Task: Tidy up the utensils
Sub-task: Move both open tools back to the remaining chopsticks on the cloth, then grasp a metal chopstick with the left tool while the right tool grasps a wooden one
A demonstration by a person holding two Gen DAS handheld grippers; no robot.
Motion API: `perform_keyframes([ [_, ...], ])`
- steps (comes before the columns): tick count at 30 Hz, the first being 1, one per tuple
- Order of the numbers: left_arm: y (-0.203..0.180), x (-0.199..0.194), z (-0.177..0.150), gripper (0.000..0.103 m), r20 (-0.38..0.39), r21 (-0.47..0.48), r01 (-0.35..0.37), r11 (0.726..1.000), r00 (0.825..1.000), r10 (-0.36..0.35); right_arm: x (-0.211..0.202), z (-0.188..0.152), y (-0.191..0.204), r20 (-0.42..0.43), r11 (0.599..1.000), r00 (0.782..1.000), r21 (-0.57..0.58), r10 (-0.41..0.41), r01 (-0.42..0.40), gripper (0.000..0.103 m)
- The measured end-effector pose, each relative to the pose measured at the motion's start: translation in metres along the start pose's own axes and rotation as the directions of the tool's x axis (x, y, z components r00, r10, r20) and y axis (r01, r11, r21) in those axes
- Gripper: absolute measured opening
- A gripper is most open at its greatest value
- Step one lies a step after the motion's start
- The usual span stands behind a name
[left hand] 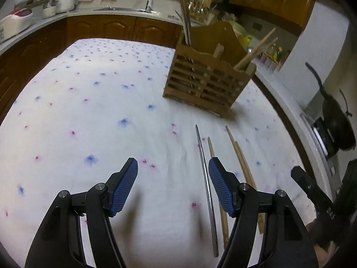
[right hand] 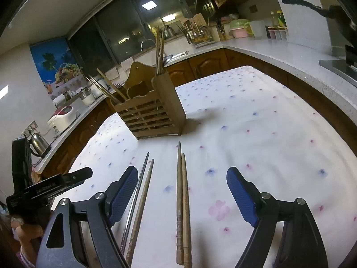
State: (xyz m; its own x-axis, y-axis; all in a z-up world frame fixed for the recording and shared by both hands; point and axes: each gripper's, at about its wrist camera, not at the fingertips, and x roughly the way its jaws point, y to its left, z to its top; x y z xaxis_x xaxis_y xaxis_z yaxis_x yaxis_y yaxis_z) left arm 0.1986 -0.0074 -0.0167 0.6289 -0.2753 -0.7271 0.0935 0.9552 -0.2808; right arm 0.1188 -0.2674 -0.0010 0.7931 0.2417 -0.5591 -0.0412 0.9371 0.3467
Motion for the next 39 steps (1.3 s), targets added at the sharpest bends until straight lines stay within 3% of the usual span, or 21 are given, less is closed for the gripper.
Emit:
perform_keyframes([
  [8,-0.006,0.017,-0.002,0.067,-0.061,0.027,-0.016,1.000,0.998,0.018,0.026,-0.003,-0.002,-0.119,0.999,0.993,-0.042,-0.020,0.015,0.045],
  [20,-0.022,0.051,0.006,0.067,-0.136,0.098,-0.035,0.995,0.989,0.048,0.072,-0.010,0.005,-0.267,0.990,0.961,-0.139,-0.069,0.033,0.022],
  [25,-0.031,0.067,0.016,0.063,-0.151,0.125,-0.032,0.992,0.987,0.051,0.082,-0.003,0.003,-0.277,0.985,0.957,-0.166,-0.088,0.043,0.018],
  [33,-0.041,0.095,0.027,0.034,-0.193,0.164,-0.029,0.986,0.979,0.061,0.098,0.013,0.003,-0.289,0.982,0.952,-0.181,-0.101,0.049,0.014],
  [39,-0.051,0.102,0.029,0.034,-0.178,0.214,-0.051,0.976,0.980,0.090,0.115,0.024,0.001,-0.301,0.980,0.947,-0.190,-0.110,0.053,0.015],
])
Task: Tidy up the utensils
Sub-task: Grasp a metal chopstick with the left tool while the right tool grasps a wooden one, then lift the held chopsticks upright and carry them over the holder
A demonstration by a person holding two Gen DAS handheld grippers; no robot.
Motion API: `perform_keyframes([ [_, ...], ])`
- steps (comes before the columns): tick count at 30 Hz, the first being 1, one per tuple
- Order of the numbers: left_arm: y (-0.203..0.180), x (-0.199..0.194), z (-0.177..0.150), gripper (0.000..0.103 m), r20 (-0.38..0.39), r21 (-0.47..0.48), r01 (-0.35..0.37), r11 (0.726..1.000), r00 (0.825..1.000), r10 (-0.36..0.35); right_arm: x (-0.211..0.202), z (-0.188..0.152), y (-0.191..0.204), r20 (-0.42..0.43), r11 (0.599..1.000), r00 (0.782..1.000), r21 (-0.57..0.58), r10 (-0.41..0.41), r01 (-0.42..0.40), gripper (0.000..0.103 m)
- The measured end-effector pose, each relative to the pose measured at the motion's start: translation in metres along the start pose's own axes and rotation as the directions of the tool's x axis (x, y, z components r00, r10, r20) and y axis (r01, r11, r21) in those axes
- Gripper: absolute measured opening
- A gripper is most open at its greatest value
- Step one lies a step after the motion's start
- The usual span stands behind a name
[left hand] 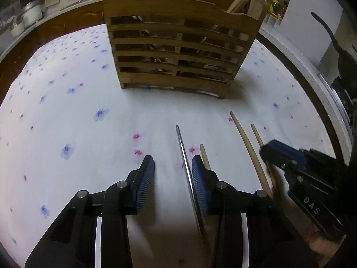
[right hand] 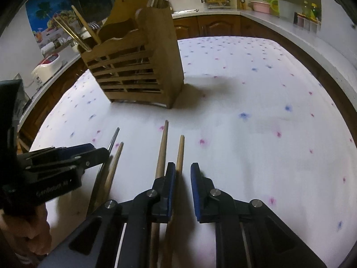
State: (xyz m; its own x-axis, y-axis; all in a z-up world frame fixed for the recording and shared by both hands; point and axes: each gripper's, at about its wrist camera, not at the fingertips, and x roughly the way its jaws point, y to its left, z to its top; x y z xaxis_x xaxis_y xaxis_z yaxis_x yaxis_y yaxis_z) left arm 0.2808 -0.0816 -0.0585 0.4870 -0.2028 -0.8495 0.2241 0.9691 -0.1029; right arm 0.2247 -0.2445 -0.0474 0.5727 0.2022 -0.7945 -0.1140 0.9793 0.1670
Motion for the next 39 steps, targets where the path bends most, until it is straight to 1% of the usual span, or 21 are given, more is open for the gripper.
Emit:
perform_keyframes([
  [5,-0.010,0.003,-0.001,0.034,0.016,0.048,-0.031,0.998,0.999,0.030,0.006,0.005,0.006,0.010,1.000,1.000,-0.022,-0.013,0.013,0.015],
  [7,-0.014,0.004,-0.001,0.028,0.023,0.067,-0.035,0.997,0.999,0.034,0.008,0.007,0.007,0.017,1.000,1.000,-0.026,-0.012,0.012,0.015],
  [9,-0.017,0.004,-0.001,0.011,0.027,0.082,-0.027,0.996,0.999,0.025,0.011,0.010,0.006,0.017,1.000,1.000,-0.017,0.002,-0.002,0.015],
  [10,-0.018,0.004,-0.001,0.008,0.027,0.085,-0.024,0.996,0.999,0.021,0.012,0.012,0.007,0.016,1.000,1.000,-0.022,0.002,-0.001,0.015],
  [12,-0.017,0.004,-0.002,0.007,0.028,0.085,-0.018,0.996,0.999,0.016,0.012,0.011,0.008,0.018,0.999,1.000,-0.040,-0.018,0.019,0.009],
  [14,-0.012,0.001,-0.003,0.005,0.029,0.070,0.000,0.998,1.000,-0.003,0.011,0.010,0.006,0.020,0.999,1.000,-0.034,-0.009,0.010,0.007],
  [16,-0.006,-0.001,-0.005,0.004,0.027,0.047,0.024,0.999,0.999,-0.025,0.008,0.008,0.004,0.018,1.000,1.000,-0.019,-0.004,0.004,0.006],
  [17,-0.002,-0.003,-0.006,0.004,0.025,0.030,0.049,0.998,0.998,-0.050,0.006,0.007,0.004,0.020,1.000,1.000,-0.010,0.004,-0.004,0.005],
  [19,0.005,-0.010,-0.009,0.004,0.034,0.009,0.075,0.997,0.997,-0.076,-0.001,0.001,0.003,0.031,0.999,0.999,0.016,0.029,-0.029,0.005],
  [25,0.019,-0.038,-0.018,0.004,0.074,-0.031,0.121,0.992,0.990,-0.118,-0.035,-0.007,0.003,0.091,0.996,0.993,0.042,0.075,-0.079,0.005],
  [30,0.027,-0.058,-0.019,0.004,0.104,-0.055,0.150,0.987,0.984,-0.144,-0.060,-0.007,0.004,0.137,0.994,0.986,0.050,0.091,-0.098,0.005],
  [37,0.033,-0.111,-0.021,0.004,0.208,-0.065,0.198,0.978,0.961,-0.181,-0.102,-0.006,0.014,0.222,0.993,0.969,0.030,0.108,-0.117,0.005],
  [39,0.035,-0.129,-0.022,0.004,0.245,-0.062,0.210,0.976,0.951,-0.189,-0.116,-0.003,0.017,0.252,0.992,0.961,0.022,0.114,-0.123,0.005],
])
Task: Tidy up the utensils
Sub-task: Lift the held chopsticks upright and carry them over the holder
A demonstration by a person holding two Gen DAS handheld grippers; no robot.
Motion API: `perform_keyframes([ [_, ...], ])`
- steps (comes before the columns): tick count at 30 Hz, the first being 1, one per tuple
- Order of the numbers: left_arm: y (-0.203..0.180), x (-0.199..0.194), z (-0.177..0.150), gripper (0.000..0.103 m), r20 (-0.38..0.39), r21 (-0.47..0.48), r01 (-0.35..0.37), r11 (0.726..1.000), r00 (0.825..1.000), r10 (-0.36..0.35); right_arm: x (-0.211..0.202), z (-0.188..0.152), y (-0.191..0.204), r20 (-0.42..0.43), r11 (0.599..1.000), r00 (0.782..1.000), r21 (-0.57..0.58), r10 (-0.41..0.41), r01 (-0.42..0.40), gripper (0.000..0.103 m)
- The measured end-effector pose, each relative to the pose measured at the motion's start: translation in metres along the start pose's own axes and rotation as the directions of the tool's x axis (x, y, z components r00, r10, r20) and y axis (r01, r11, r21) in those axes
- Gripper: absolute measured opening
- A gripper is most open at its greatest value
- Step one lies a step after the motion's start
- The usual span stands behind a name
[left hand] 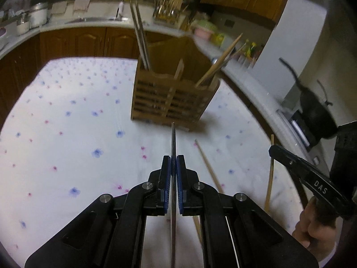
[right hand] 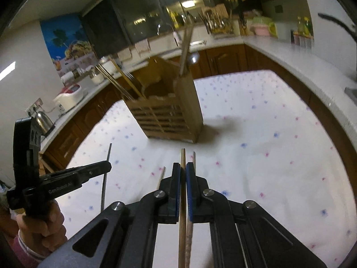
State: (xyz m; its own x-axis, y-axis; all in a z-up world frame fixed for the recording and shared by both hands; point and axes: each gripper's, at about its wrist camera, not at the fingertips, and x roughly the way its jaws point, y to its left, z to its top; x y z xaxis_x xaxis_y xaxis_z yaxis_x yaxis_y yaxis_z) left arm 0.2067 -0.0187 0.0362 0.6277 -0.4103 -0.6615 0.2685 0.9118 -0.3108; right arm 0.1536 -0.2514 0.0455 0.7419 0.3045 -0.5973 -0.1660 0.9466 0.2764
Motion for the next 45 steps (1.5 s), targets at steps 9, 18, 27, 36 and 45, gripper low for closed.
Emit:
perform_keyframes([
  [9,-0.007,-0.049,0.014,0.004,0.110,0.020,0.029,0.999,0.993,-0.031,-0.054,0.028,0.016,0.157,1.000,0.987,-0.021,0.025,-0.022,0.005],
  [18,-0.002,-0.060,0.024,0.004,0.145,0.015,0.022,1.000,0.989,-0.024,-0.062,0.047,0.021,0.226,0.999,0.974,-0.031,0.020,-0.013,0.005],
  [27,0.002,-0.061,0.028,0.004,0.158,0.005,0.016,1.000,0.987,-0.016,-0.062,0.043,0.019,0.218,0.999,0.976,-0.031,0.023,-0.017,0.005],
  [36,0.000,-0.062,0.035,0.004,0.180,0.009,0.013,1.000,0.984,-0.014,-0.062,0.044,0.018,0.219,0.999,0.975,-0.030,0.023,-0.017,0.005],
  [45,0.000,-0.060,0.048,0.004,0.199,0.007,0.006,1.000,0.980,-0.007,-0.061,0.050,0.017,0.228,0.999,0.973,-0.026,0.027,-0.022,0.005],
])
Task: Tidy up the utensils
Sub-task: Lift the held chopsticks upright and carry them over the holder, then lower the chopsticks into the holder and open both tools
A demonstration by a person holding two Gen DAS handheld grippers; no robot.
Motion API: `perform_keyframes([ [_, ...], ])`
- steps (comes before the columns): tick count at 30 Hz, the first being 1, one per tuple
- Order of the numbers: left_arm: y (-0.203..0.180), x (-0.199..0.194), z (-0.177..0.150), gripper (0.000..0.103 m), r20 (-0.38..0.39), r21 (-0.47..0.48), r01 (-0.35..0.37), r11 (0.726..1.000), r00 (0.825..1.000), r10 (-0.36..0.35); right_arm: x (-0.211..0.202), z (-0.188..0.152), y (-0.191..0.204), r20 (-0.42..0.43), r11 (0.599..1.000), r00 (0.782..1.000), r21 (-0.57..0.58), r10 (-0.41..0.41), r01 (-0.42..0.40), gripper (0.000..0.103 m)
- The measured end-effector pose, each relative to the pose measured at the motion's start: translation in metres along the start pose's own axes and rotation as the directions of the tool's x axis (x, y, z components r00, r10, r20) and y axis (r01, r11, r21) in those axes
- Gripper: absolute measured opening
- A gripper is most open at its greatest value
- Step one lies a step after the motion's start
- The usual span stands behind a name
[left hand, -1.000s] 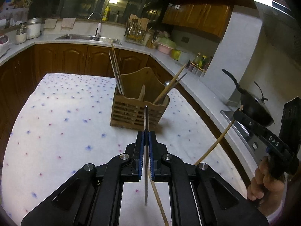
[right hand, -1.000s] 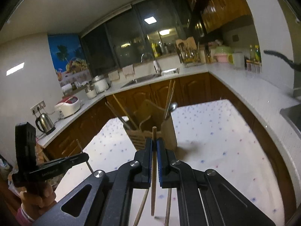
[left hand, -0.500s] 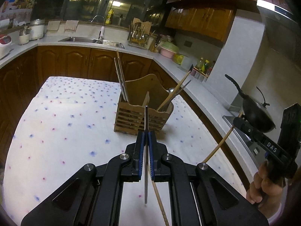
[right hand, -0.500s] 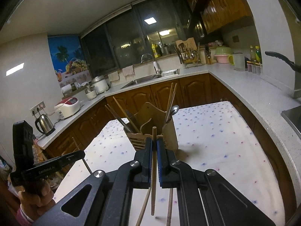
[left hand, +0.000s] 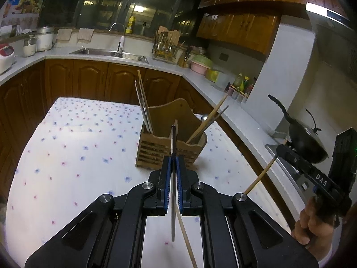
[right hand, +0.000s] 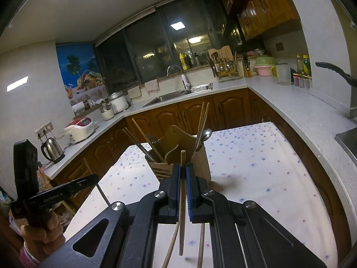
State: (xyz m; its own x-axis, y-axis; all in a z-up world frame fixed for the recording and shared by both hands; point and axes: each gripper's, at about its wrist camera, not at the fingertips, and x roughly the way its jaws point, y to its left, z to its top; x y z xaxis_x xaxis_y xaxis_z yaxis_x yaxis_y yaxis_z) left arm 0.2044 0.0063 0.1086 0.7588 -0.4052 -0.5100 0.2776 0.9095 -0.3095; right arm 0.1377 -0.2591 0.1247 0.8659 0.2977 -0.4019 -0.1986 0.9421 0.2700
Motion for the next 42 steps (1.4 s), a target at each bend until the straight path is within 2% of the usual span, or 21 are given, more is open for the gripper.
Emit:
perform_keyframes([
  [5,-0.003,0.003,0.021,0.004,0.042,0.014,-0.009,1.000,0.999,0.008,0.005,0.019,0.002,0.030,1.000,1.000,-0.010,-0.002,0.002,0.005],
  [12,-0.009,-0.001,0.069,0.004,0.155,0.026,-0.014,1.000,0.988,0.010,0.010,0.058,0.003,0.126,1.000,0.992,-0.021,-0.007,0.010,0.005],
  [18,-0.011,0.003,0.112,0.004,0.264,0.020,-0.039,0.999,0.964,0.032,0.021,0.097,0.009,0.229,0.999,0.973,-0.028,-0.009,0.016,0.005],
  [24,-0.004,0.031,0.134,0.004,0.310,-0.026,-0.089,0.996,0.946,0.093,0.043,0.116,0.015,0.282,0.998,0.958,-0.043,-0.040,0.054,0.005],
  [27,-0.001,0.048,0.136,0.004,0.320,-0.039,-0.120,0.992,0.939,0.126,0.056,0.118,0.015,0.295,0.997,0.954,-0.050,-0.050,0.067,0.005],
  [32,0.006,0.076,0.126,0.004,0.302,-0.054,-0.138,0.989,0.942,0.148,0.074,0.110,0.010,0.287,0.997,0.956,-0.030,-0.060,0.072,0.005],
  [42,0.009,0.104,0.080,0.004,0.211,-0.027,-0.139,0.990,0.967,0.142,0.101,0.073,0.000,0.216,0.997,0.974,-0.024,-0.067,0.074,0.005],
])
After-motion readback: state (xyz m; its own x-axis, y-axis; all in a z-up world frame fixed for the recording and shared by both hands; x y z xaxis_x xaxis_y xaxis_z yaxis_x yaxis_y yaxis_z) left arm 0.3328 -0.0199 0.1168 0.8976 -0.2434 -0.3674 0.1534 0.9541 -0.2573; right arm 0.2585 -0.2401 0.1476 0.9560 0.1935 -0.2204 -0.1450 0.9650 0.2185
